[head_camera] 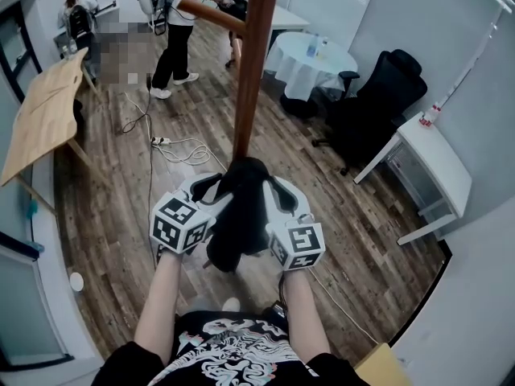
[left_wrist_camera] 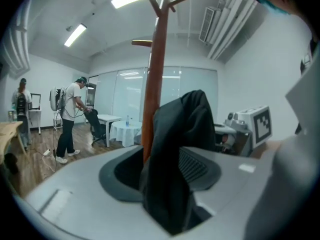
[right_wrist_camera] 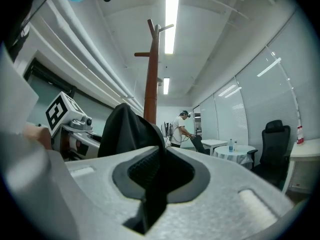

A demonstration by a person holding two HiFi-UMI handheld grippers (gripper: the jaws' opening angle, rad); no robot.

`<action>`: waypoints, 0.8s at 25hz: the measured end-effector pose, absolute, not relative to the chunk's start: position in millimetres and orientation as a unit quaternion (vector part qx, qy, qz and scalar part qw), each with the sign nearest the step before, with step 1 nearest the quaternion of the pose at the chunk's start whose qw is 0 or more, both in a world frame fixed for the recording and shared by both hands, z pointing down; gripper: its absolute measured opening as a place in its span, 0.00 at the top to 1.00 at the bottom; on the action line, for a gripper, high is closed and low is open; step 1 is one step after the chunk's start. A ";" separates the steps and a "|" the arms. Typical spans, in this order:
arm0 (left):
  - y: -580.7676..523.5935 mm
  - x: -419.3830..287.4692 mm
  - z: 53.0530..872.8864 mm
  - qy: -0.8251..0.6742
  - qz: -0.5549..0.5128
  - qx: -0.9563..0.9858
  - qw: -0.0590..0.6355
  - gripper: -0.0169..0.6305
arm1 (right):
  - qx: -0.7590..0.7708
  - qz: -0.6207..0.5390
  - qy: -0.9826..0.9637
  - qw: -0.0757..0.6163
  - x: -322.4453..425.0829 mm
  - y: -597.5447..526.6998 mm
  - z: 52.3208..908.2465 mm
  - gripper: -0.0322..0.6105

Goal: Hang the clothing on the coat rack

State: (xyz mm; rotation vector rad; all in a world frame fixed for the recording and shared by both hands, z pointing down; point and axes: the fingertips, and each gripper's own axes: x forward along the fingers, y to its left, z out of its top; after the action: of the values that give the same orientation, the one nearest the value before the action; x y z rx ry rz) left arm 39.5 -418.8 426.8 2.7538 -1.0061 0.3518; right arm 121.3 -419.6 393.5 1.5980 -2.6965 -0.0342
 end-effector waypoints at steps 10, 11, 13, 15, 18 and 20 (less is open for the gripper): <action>-409.0 14.8 432.7 -0.375 0.095 0.917 0.098 0.66 | 0.546 0.000 -0.838 -0.022 138.1 -401.2 393.4 0.89; -405.7 13.6 432.3 -0.370 0.093 0.919 0.096 0.66 | 0.553 -0.003 -0.833 -0.020 139.5 -399.4 393.6 0.89; -397.4 12.4 431.1 -0.361 0.088 0.924 0.091 0.82 | 0.570 -0.015 -0.821 0.004 138.7 -396.2 397.2 0.89; -391.5 9.5 431.3 -0.374 0.085 0.920 0.082 0.85 | 0.581 -0.030 -0.812 0.041 134.8 -390.2 403.5 0.89; -381.5 9.6 432.5 -0.387 0.087 0.915 0.071 0.85 | 0.575 -0.039 -0.817 0.016 131.2 -371.2 398.6 0.89; -370.7 9.1 433.0 -0.376 0.087 0.920 0.063 0.85 | 0.571 -0.045 -0.819 -0.008 123.9 -359.0 393.7 0.89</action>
State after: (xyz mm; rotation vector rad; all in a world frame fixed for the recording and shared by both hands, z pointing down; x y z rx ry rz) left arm 9.1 -370.7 433.0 2.7810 -1.1375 0.2617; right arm 123.9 -359.0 393.7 1.8043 -2.5877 -0.1431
